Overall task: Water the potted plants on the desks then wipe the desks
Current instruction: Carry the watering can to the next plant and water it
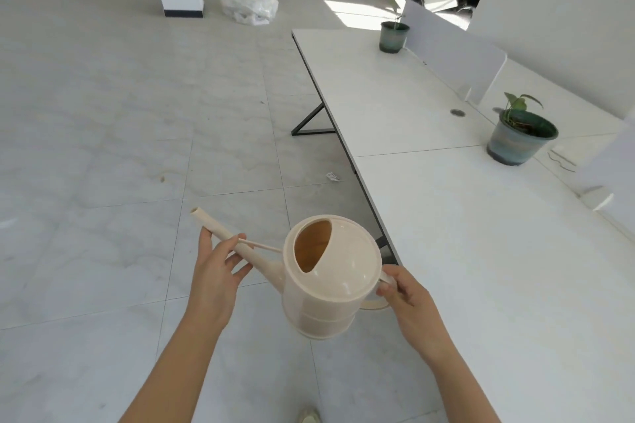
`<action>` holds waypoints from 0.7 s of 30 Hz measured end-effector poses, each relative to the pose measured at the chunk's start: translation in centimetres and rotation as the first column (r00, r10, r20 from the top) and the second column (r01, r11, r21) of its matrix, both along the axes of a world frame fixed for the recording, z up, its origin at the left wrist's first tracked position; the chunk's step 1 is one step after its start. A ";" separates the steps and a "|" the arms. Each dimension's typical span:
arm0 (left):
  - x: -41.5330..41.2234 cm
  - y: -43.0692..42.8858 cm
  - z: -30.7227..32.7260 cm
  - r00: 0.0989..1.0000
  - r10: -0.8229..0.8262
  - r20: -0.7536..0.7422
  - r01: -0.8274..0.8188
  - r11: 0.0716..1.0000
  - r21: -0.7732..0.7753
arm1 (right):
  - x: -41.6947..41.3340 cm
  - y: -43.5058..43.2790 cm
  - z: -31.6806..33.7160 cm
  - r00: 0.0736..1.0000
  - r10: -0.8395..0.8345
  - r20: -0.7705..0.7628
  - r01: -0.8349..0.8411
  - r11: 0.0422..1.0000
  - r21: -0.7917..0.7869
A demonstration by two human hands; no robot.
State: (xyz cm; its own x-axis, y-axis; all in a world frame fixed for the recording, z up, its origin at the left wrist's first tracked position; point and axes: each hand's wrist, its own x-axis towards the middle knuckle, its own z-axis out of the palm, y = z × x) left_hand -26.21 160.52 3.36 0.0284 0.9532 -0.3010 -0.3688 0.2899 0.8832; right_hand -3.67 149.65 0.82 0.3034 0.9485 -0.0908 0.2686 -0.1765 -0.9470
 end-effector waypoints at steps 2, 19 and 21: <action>1.1 2.1 0.1 1.000 0.020 -0.001 -0.020 1.000 0.009 | 1.3 2.4 -0.1 1.000 0.013 0.018 -0.012 1.000 -0.011; 7.0 27.5 -1.2 0.993 -0.101 0.062 0.102 0.995 -0.009 | 4.5 23.6 -1.0 0.984 -0.173 -0.032 0.172 0.984 -0.038; 7.9 31.2 -0.7 0.984 -0.161 0.070 0.161 0.987 0.001 | 4.5 26.0 -0.9 0.968 -0.249 -0.031 0.247 0.968 -0.041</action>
State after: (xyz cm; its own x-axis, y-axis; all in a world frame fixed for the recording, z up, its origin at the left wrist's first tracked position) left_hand -18.29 191.75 2.62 0.2025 0.9330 -0.2976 -0.3774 0.3548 0.8554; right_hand 0.81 175.67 -0.08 0.5247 0.8399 -0.1385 0.1786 -0.2677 -0.9468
